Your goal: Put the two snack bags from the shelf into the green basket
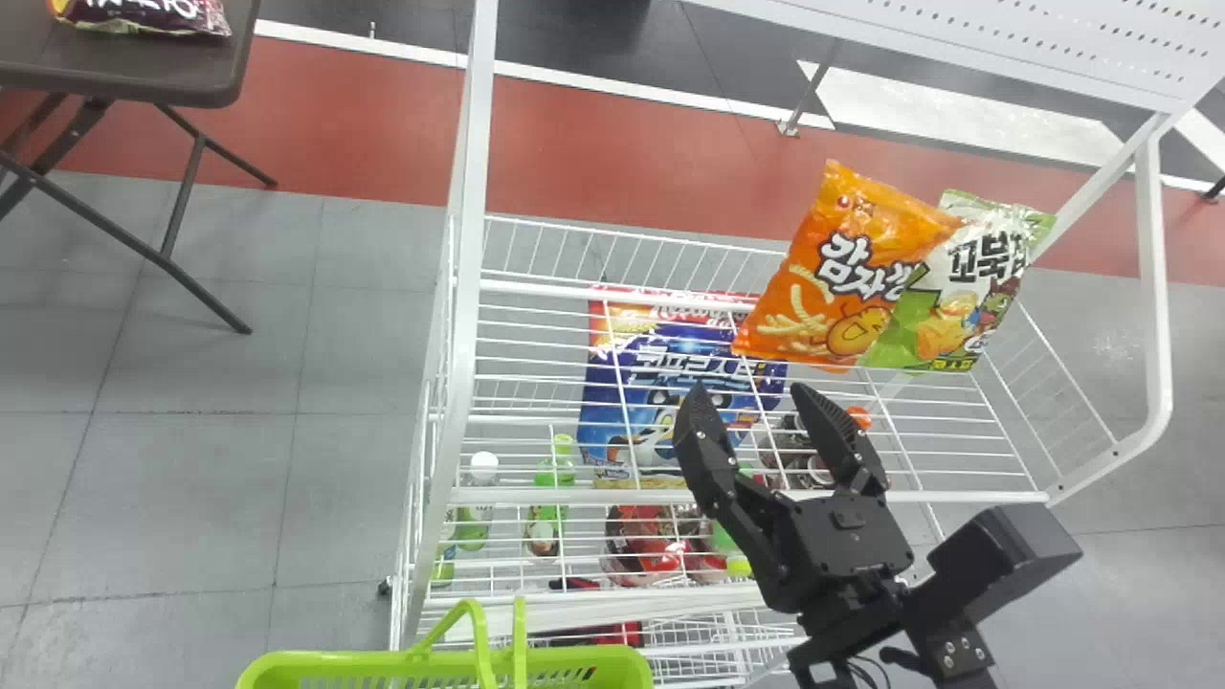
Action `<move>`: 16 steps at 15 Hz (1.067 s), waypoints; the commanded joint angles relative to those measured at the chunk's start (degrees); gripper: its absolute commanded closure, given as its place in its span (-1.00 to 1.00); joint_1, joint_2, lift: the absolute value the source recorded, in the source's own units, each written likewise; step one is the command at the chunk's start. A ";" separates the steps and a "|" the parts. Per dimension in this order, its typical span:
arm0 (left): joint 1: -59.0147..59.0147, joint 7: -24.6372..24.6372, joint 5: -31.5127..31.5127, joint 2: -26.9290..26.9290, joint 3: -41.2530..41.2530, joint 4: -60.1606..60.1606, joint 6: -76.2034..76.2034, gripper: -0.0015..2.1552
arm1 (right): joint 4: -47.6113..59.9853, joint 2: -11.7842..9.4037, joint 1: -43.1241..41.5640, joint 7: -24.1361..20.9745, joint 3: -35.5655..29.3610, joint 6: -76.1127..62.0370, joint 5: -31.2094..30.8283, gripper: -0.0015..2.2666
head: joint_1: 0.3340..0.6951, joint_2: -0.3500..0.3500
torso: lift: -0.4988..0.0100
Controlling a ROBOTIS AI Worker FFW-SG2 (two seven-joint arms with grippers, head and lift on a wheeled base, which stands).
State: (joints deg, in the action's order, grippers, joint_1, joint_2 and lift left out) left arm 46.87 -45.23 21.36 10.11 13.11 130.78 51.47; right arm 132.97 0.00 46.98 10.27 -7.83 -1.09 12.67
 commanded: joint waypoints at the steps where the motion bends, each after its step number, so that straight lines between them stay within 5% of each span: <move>1: -0.03 0.05 0.00 0.00 -0.02 0.00 0.00 0.83 | 0.09 0.05 0.04 -0.07 0.01 0.17 0.25 -0.90 | 1.00 -1.00 | 0.92; 16: -0.56 0.14 0.27 0.00 -0.10 -0.53 0.00 0.83 | 0.62 0.05 -0.05 -1.48 0.09 1.40 0.61 -0.90 | 1.00 -1.00 | 0.92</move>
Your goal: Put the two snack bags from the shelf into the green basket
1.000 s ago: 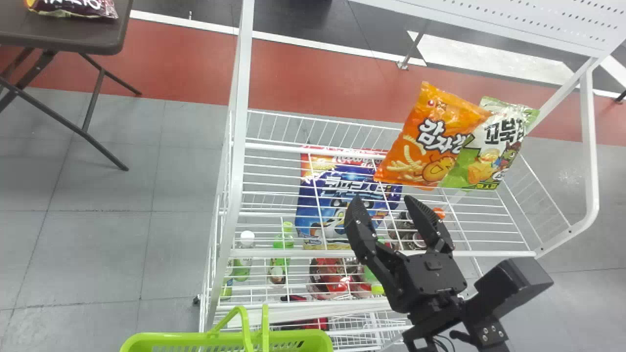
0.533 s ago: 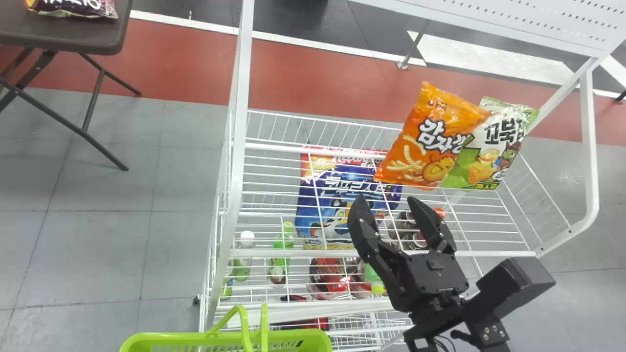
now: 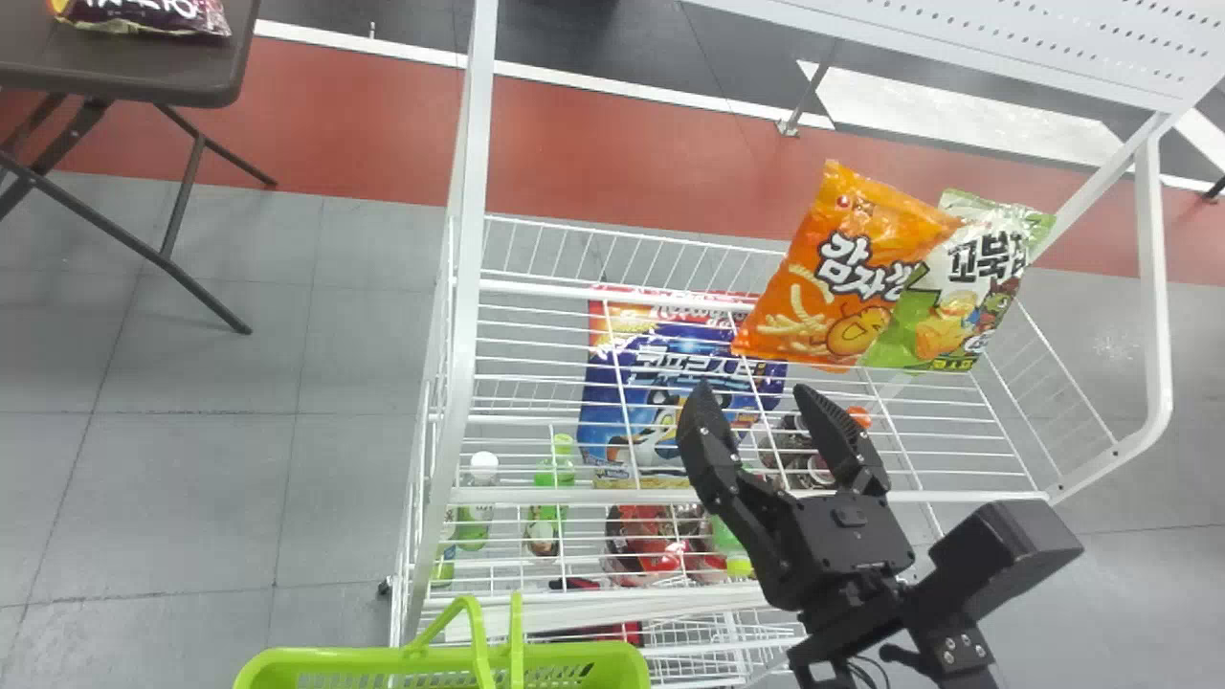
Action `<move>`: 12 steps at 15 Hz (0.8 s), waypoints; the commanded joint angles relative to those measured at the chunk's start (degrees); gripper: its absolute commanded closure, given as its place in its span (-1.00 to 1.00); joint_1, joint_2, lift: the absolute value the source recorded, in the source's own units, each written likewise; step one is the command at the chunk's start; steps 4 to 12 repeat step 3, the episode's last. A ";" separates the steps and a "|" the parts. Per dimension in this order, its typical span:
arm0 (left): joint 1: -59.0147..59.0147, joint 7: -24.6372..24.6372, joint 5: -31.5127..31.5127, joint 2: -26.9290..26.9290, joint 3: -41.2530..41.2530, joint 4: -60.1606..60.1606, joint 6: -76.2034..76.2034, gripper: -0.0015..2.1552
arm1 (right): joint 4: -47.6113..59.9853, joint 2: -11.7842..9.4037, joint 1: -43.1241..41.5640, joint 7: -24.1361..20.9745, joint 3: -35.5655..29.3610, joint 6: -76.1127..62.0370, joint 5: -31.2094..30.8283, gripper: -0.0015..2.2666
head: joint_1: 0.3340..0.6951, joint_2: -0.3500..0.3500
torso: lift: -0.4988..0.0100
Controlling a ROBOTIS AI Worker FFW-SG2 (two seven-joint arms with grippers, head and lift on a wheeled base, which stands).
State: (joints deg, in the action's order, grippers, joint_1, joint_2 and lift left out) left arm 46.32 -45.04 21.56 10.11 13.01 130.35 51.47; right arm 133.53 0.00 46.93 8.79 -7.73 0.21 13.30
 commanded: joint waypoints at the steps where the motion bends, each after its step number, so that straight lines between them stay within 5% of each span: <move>1: 0.00 -0.05 0.06 0.00 0.00 -0.09 0.00 0.83 | 0.06 0.05 0.01 0.00 0.00 -0.07 -0.02 -0.90 | 1.00 -1.00 | 0.92; 12: 0.00 -0.05 0.06 0.00 0.00 -0.09 0.00 0.83 | 0.06 0.05 -0.08 0.00 0.00 -0.07 -0.02 -0.90 | 1.00 -1.00 | 0.92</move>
